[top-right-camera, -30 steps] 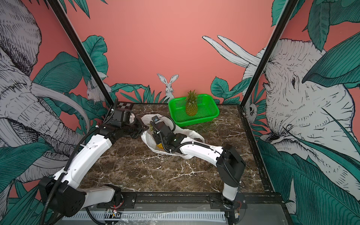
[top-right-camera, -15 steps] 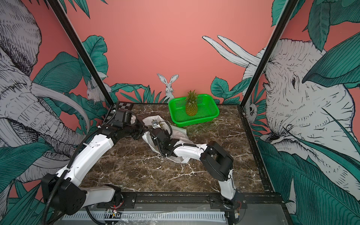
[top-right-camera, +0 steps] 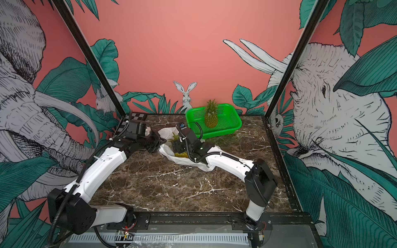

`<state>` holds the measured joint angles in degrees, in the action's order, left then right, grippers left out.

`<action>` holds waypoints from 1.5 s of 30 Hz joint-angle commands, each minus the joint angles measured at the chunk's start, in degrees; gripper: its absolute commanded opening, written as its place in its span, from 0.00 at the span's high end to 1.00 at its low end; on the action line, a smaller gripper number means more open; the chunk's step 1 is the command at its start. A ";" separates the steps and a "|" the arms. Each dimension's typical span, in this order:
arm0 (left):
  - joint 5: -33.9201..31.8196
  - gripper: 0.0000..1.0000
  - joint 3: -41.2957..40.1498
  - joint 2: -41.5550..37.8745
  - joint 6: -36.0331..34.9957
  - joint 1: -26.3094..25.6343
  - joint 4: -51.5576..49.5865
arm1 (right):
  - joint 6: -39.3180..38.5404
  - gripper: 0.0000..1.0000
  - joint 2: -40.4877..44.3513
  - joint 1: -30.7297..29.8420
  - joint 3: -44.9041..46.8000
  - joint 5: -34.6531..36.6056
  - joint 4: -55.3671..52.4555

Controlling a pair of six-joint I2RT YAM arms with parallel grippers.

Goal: Place the pineapple into a plastic bag & tie a knot
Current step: Place the pineapple in the plastic bag, then pick up the pineapple from the basket.

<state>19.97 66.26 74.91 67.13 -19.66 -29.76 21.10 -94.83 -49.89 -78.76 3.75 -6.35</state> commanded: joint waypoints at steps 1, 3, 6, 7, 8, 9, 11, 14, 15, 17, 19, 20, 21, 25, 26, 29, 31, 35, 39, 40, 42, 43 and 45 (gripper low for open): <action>0.46 1.00 -0.01 -0.02 1.44 0.50 1.88 | 3.44 0.12 5.82 1.21 -2.37 -8.43 -1.39; 0.21 1.00 0.05 0.10 1.42 0.50 1.94 | 4.50 0.12 7.48 2.50 -3.52 -9.04 -1.69; -0.01 1.00 -0.11 0.07 1.51 0.59 2.46 | 7.78 0.09 8.98 7.30 -5.05 -7.20 -1.37; 0.03 1.00 0.02 0.20 1.51 0.59 2.60 | 8.39 0.09 8.32 9.77 -6.66 -6.12 -2.83; 0.07 1.00 -0.03 0.25 1.46 0.59 2.83 | 8.47 0.09 7.64 11.82 -7.93 -4.97 -3.96; 0.01 1.00 -0.06 0.36 1.46 0.59 2.95 | 8.59 0.07 6.26 13.93 -9.97 -3.12 -5.60; 0.03 1.00 -0.08 0.60 1.35 0.59 3.28 | 7.51 0.03 1.63 17.66 -15.54 -1.02 -9.96; 0.04 1.00 0.02 1.03 1.30 0.59 3.63 | 4.50 0.01 -7.98 21.97 -26.53 -0.24 -16.51; -0.01 1.00 0.10 1.07 1.27 0.59 3.66 | 3.30 0.01 -11.82 23.18 -31.04 -0.32 -19.30; -0.41 1.00 0.24 1.16 1.07 0.59 3.50 | 0.71 0.01 -18.89 24.92 -38.41 -0.19 -23.96; -0.79 1.00 0.41 1.27 0.92 0.59 3.39 | -1.77 0.02 -24.74 26.50 -45.39 1.32 -27.62; -0.92 1.00 0.45 1.37 0.98 0.59 3.35 | -2.43 0.01 -27.00 27.25 -48.09 1.41 -28.54; -1.13 1.00 0.54 1.60 0.93 0.59 3.46 | -2.99 0.01 -29.35 27.91 -50.87 1.72 -29.39; -1.56 1.00 1.62 2.55 0.55 0.57 2.89 | -4.74 0.01 -37.43 29.52 -59.96 3.34 -30.99; -1.65 1.00 1.86 2.73 0.39 0.59 2.62 | -4.76 0.01 -39.32 29.86 -62.50 3.60 -31.77; -1.95 1.00 2.47 3.24 0.25 0.59 2.01 | -4.09 0.01 -45.24 30.79 -69.85 3.55 -33.88; -2.12 1.00 2.56 3.40 0.41 0.57 1.74 | -3.66 0.01 -48.30 31.23 -72.41 3.08 -33.39; -2.77 1.00 2.69 3.65 0.59 0.59 0.61 | -2.79 0.01 -51.84 31.69 -72.87 1.50 -29.51; -3.40 1.00 3.25 4.18 0.28 0.59 -0.89 | -1.80 0.01 -55.67 31.70 -72.77 -0.56 -24.24; -3.48 1.00 3.39 4.31 0.20 0.59 -1.21 | -1.33 0.01 -56.40 31.68 -72.95 -0.64 -23.33; -3.60 1.00 3.90 4.71 0.05 0.59 -1.68 | -0.96 0.04 -58.26 31.71 -73.99 -0.87 -22.35; -3.70 1.00 4.14 4.87 -0.11 0.63 -1.95 | -0.89 0.08 -58.77 31.70 -74.30 -1.04 -22.08; -4.03 1.00 4.50 5.04 -0.42 0.59 -2.53 | -0.88 0.22 -59.26 31.76 -74.34 -1.45 -21.31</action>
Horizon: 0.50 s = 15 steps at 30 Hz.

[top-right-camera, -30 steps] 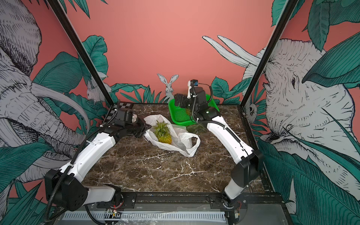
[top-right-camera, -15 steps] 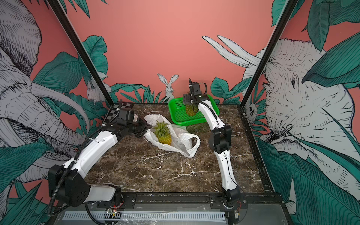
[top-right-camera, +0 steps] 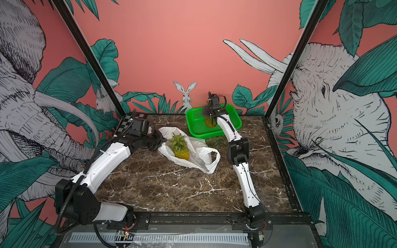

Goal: Place the pineapple into a plastic bag & tie a knot
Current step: Pick up the pineapple from the basket.

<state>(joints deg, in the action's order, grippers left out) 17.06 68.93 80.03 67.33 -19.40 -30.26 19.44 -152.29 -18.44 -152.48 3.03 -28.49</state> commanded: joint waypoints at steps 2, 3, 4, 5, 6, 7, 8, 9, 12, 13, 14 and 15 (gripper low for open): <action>-1.23 1.00 1.96 -0.04 -0.71 0.33 -2.10 | 0.62 0.43 -1.69 0.26 -0.37 -1.00 0.82; -1.31 1.00 1.92 -0.11 -0.71 0.33 -2.17 | 0.44 0.54 -1.08 0.33 0.16 -1.18 0.99; -1.33 1.00 1.92 -0.14 -0.84 0.33 -2.17 | 0.19 0.65 -0.39 0.35 1.08 -1.40 1.44; -1.41 1.00 1.87 -0.21 -0.80 0.33 -2.15 | -0.05 0.81 0.65 0.35 2.23 -1.45 1.83; -1.41 1.00 1.69 -0.31 -0.90 0.33 -2.09 | -0.35 0.95 1.84 0.32 3.40 -1.51 2.44; -1.50 1.00 1.57 -0.37 -1.01 0.33 -1.99 | -0.65 1.00 2.75 0.40 4.19 -1.66 2.71; -1.57 1.00 1.36 -0.57 -1.04 0.33 -1.66 | -0.93 1.00 3.72 0.42 4.52 -1.83 2.39; -1.57 1.00 1.21 -0.65 -0.97 0.28 -1.41 | -1.22 1.00 4.68 0.42 4.43 -2.09 1.93; -1.51 1.00 0.70 -0.92 -1.01 0.33 -0.15 | -1.50 1.00 8.64 0.42 4.85 -2.17 0.57; -1.44 1.00 0.55 -0.99 -0.90 0.33 0.28 | -1.67 1.00 10.50 0.42 5.51 -2.27 0.51; -1.37 1.00 0.50 -1.02 -1.04 0.33 0.64 | -1.68 1.00 13.43 0.28 7.05 -2.32 0.87; -1.28 1.00 0.35 -1.07 -1.04 0.32 0.96 | -1.75 1.00 16.72 0.08 9.40 -2.28 1.83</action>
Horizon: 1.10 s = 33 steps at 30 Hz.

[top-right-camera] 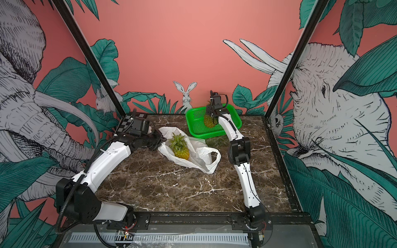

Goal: Place the pineapple into a plastic bag & tie a knot
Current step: Pick up the pineapple from the basket, then place the pineapple in the plastic bag.

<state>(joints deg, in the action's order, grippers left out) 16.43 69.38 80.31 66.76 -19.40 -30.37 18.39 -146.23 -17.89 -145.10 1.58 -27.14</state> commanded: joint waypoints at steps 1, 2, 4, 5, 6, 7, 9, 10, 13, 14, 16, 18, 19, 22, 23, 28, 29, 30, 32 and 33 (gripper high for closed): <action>-0.42 1.00 -0.28 -1.40 -0.50 0.33 1.69 | -0.73 1.00 13.61 -0.71 4.08 -0.74 1.29; -0.25 1.00 -0.45 -1.57 -0.49 0.33 2.14 | -0.82 1.00 17.21 -1.12 6.62 -0.88 2.10; 0.18 1.00 -0.82 -1.78 -0.93 0.33 2.88 | -1.19 1.00 23.48 -2.21 10.57 -1.19 2.15; 0.25 1.00 -1.12 -1.90 -1.16 0.33 3.18 | -1.17 1.00 26.90 -2.98 12.72 -1.46 1.92; 0.44 1.00 -1.50 -2.04 -1.44 0.33 3.57 | -1.16 1.00 30.31 -3.86 15.35 -1.86 1.92; 0.61 1.00 -1.98 -2.24 -1.54 0.33 3.99 | -1.16 1.00 33.30 -4.90 17.45 -1.96 1.67; 1.07 1.00 -2.91 -2.61 -1.90 0.33 4.95 | -0.88 1.00 39.96 -7.62 22.34 -2.56 0.64; 1.29 1.00 -3.26 -2.77 -2.20 0.33 5.11 | -0.60 1.00 42.65 -9.16 24.24 -2.81 0.05; 1.64 1.00 -3.88 -3.38 -3.79 0.33 5.32 | 0.61 1.00 50.82 -14.60 29.89 -3.11 -2.66; 1.60 1.00 -3.99 -3.70 -4.54 0.32 5.26 | 1.36 1.00 53.18 -16.55 31.45 -3.09 -3.64; 1.68 1.00 -4.17 -4.32 -5.78 0.33 4.95 | 3.87 1.00 57.38 -20.01 34.23 -3.49 -5.30; 1.93 1.00 -4.26 -4.80 -7.19 0.35 4.62 | 7.50 1.00 60.64 -23.22 37.78 -4.04 -5.82; 2.06 1.00 -4.39 -5.01 -7.76 0.40 4.58 | 8.59 1.00 61.66 -24.56 39.01 -3.93 -6.13; 3.14 1.00 -4.11 -5.07 -9.38 0.41 4.53 | 12.08 1.00 64.20 -28.07 43.60 -3.26 -5.90; 3.49 1.00 -3.92 -5.00 -9.94 0.41 4.58 | 13.06 1.00 64.78 -29.14 45.55 -3.01 -5.33; 4.82 1.00 -2.77 -4.96 -13.46 0.41 4.71 | 16.73 1.00 66.91 -30.54 55.87 -1.94 -1.05; 5.08 1.00 -2.60 -4.97 -13.91 0.41 4.79 | 17.01 1.00 67.19 -30.54 58.29 -1.10 -0.32; 5.18 1.00 -2.51 -4.98 -14.23 0.41 4.84 | 16.98 1.00 67.30 -30.41 60.03 -0.29 0.26; 5.70 1.00 -2.60 -5.08 -14.68 0.41 5.31 | 16.01 1.00 67.14 -29.48 62.71 1.47 1.39; 5.77 1.00 -2.68 -5.03 -14.89 0.41 5.41 | 15.69 1.00 66.89 -28.80 63.31 2.07 1.69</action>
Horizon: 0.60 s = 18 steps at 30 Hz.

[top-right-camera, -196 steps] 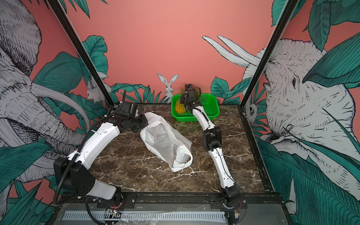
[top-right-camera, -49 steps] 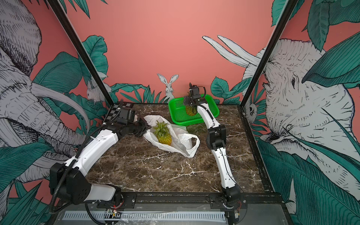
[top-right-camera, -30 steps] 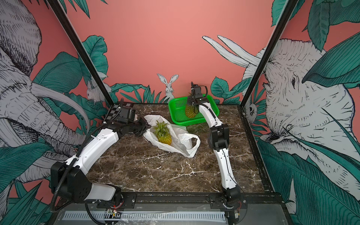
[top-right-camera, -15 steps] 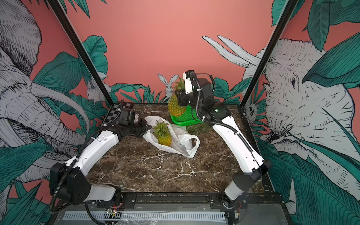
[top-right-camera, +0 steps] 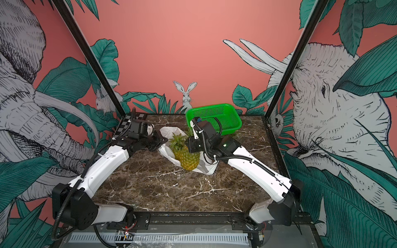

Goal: Place the pineapple into a plastic bag & tie a knot
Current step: Place the pineapple in the plastic bag.

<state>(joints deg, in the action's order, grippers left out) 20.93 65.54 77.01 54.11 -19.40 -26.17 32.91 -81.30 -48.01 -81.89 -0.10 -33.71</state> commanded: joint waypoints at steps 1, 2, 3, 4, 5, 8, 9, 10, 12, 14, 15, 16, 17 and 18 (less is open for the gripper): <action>1.31 1.00 1.08 -1.82 -2.25 0.41 1.21 | 0.67 1.00 1.76 1.91 0.68 4.68 8.44; 1.62 1.00 1.00 -1.87 -2.25 0.41 1.31 | -0.06 1.00 1.66 2.56 1.21 6.52 8.70; 1.83 1.00 0.93 -1.95 -2.19 0.41 1.39 | -0.20 1.00 1.57 3.50 1.65 7.35 9.14; 2.07 1.00 0.91 -2.03 -2.14 0.41 1.31 | -0.21 1.00 1.48 4.77 1.89 7.32 9.86; 2.33 1.00 0.91 -2.21 -2.23 0.41 1.39 | -0.37 1.00 1.28 5.75 1.87 7.80 10.27; 2.69 1.00 0.91 -2.63 -3.12 0.41 0.82 | -1.90 1.00 0.20 7.26 0.83 10.86 11.20; 2.92 1.00 0.78 -2.73 -3.37 0.41 0.71 | -2.25 1.00 -0.24 7.42 0.49 11.88 11.72; 3.11 1.00 0.55 -2.90 -3.48 0.41 0.69 | -2.83 1.00 -0.89 7.47 -0.08 12.18 12.40; 3.15 1.00 -0.10 -3.43 -3.25 0.41 0.99 | -4.18 1.00 -2.77 7.32 -1.86 11.73 12.89; 3.15 1.00 -0.50 -3.82 -2.96 0.41 1.30 | -4.74 1.00 -4.23 6.44 -3.14 10.34 12.91; 3.25 1.00 -0.63 -3.92 -2.80 0.42 1.30 | -5.20 1.00 -4.43 5.52 -3.37 10.21 12.83; 3.33 1.00 -0.74 -4.02 -2.80 0.41 1.40 | -5.63 1.00 -4.48 4.61 -3.38 10.47 12.72; 3.35 1.00 -0.76 -4.05 -2.69 0.42 1.48 | -5.98 1.00 -4.41 3.55 -3.32 10.77 12.41; 3.50 1.00 -0.79 -4.02 -2.63 0.41 1.48 | -6.22 1.00 -4.12 2.36 -2.82 11.08 12.45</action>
<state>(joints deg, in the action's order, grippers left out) 23.51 65.52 74.85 51.83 -19.38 -25.67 28.34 -86.74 -42.83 -82.96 10.24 -25.78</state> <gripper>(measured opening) 0.048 0.334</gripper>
